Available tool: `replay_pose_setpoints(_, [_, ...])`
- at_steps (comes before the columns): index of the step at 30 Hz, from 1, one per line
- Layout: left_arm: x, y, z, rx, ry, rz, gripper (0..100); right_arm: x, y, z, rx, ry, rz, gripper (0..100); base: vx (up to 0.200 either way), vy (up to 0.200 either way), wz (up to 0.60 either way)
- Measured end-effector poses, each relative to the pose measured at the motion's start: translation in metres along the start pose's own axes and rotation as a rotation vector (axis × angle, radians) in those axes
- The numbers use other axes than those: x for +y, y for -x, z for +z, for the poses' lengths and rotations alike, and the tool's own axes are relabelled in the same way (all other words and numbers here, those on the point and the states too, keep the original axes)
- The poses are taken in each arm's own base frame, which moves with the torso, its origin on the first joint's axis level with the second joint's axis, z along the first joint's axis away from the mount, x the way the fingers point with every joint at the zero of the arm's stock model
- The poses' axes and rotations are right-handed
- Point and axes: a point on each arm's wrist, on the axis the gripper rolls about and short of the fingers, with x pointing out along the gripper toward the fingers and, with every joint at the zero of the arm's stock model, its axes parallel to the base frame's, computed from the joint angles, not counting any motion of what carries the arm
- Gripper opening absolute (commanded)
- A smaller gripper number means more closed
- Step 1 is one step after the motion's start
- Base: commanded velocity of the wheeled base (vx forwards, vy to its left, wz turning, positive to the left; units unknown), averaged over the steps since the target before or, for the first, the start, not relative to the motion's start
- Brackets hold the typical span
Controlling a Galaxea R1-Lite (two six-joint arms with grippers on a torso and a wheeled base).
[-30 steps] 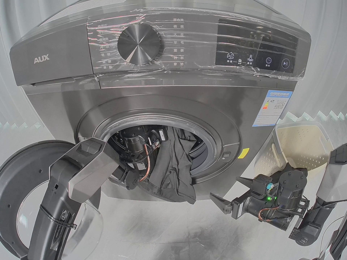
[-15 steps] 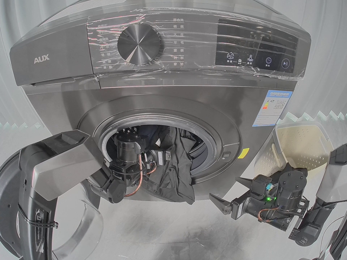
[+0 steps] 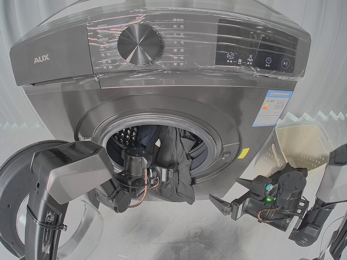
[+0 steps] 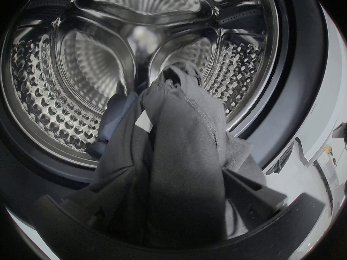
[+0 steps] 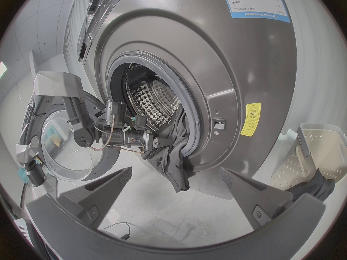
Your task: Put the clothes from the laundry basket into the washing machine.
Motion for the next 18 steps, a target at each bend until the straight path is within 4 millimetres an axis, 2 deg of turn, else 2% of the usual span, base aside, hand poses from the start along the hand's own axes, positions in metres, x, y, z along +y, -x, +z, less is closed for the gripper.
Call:
replay_pose_setpoints(7, [0.002, -0.014, -0.010, -0.012, -0.003, 0.006, 0, -0.001, 0.000, -0.002, 0.011, 0.000, -0.003, 100, 0.000, 0.000, 0.00])
replay_pose_setpoints(10, [0.001, -0.018, -0.007, -0.036, 0.007, 0.008, 0, -0.001, 0.000, -0.003, 0.012, 0.000, -0.004, 100, 0.000, 0.000, 0.00])
replay_pose_setpoints(18, [0.000, -0.042, 0.039, -0.297, 0.069, 0.063, 0, -0.001, -0.001, -0.002, 0.011, 0.000, -0.005, 100, 0.000, 0.000, 0.00])
